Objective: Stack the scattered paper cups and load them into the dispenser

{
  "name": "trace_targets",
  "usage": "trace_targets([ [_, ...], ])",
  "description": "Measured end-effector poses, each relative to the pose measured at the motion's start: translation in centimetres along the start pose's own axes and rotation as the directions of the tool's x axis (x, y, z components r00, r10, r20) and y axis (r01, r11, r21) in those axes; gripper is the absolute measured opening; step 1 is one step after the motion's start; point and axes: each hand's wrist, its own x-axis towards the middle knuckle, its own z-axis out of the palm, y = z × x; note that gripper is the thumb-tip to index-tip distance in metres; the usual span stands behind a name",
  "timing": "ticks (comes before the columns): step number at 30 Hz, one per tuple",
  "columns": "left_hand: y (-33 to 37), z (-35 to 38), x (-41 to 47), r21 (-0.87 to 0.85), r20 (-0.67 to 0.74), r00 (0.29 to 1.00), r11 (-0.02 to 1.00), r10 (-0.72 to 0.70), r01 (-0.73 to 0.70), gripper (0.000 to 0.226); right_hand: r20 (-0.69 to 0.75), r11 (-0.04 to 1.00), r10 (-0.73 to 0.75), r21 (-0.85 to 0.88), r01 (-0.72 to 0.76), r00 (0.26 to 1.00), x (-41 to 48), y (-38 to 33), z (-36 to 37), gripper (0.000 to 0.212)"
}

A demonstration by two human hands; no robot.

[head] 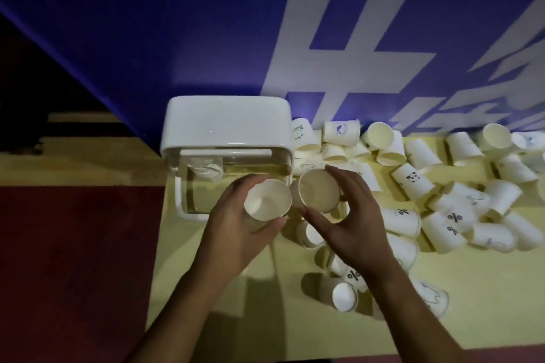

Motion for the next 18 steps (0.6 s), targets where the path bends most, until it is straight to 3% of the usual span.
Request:
trace_targets([
  [10, -4.9, -5.0, -1.7, -0.014, -0.133, 0.991, 1.000, -0.023, 0.022, 0.067, 0.126, 1.000, 0.006, -0.029, -0.002, 0.992, 1.5, -1.4, 8.1, 0.076],
  [18, -5.9, -5.7, -0.9, -0.020, -0.143, 0.989, 1.000, -0.027, 0.025, 0.065, 0.168, 0.988, 0.143, -0.075, -0.132, 0.975, 2.0, 0.6, 11.4, 0.083],
])
